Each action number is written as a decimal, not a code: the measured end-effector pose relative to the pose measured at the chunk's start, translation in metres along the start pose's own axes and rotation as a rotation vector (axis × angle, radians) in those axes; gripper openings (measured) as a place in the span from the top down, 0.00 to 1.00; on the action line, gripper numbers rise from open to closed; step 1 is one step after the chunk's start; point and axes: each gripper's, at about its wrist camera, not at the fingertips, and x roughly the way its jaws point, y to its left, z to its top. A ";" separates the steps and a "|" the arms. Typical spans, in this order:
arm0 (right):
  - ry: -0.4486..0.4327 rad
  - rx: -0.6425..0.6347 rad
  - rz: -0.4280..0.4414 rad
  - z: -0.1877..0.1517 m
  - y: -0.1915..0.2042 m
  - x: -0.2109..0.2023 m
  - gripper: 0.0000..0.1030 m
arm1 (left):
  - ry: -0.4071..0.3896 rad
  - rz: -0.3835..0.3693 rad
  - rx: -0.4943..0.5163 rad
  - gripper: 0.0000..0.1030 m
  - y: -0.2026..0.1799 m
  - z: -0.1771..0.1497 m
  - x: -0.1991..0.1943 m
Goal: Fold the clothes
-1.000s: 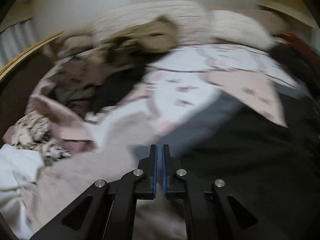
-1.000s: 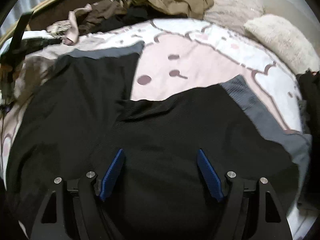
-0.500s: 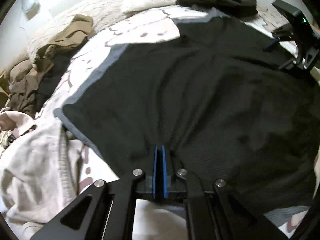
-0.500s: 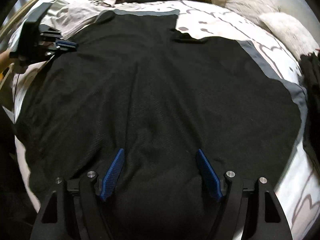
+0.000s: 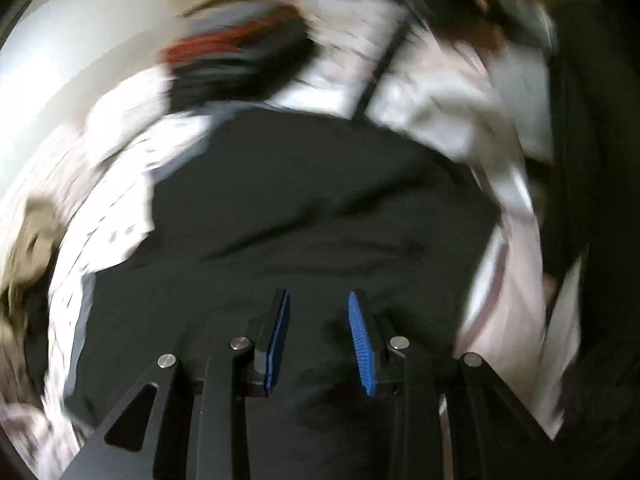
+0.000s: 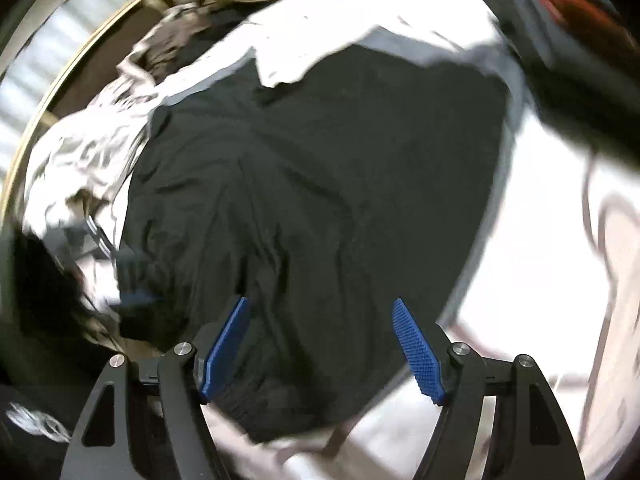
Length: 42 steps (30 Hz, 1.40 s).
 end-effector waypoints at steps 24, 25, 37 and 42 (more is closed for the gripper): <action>0.267 0.391 0.238 -0.072 -0.015 0.039 0.82 | -0.263 0.130 0.377 0.40 -0.115 0.032 -0.013; 0.250 0.377 0.248 -0.071 -0.013 0.034 0.83 | -0.254 0.146 0.377 0.40 -0.115 0.035 -0.008; 0.122 0.399 0.414 -0.055 0.000 0.001 0.84 | -0.176 0.221 0.168 0.52 -0.076 0.086 0.023; 0.140 0.428 0.436 -0.057 -0.004 0.002 0.84 | -0.146 0.191 0.145 0.76 -0.068 0.090 0.029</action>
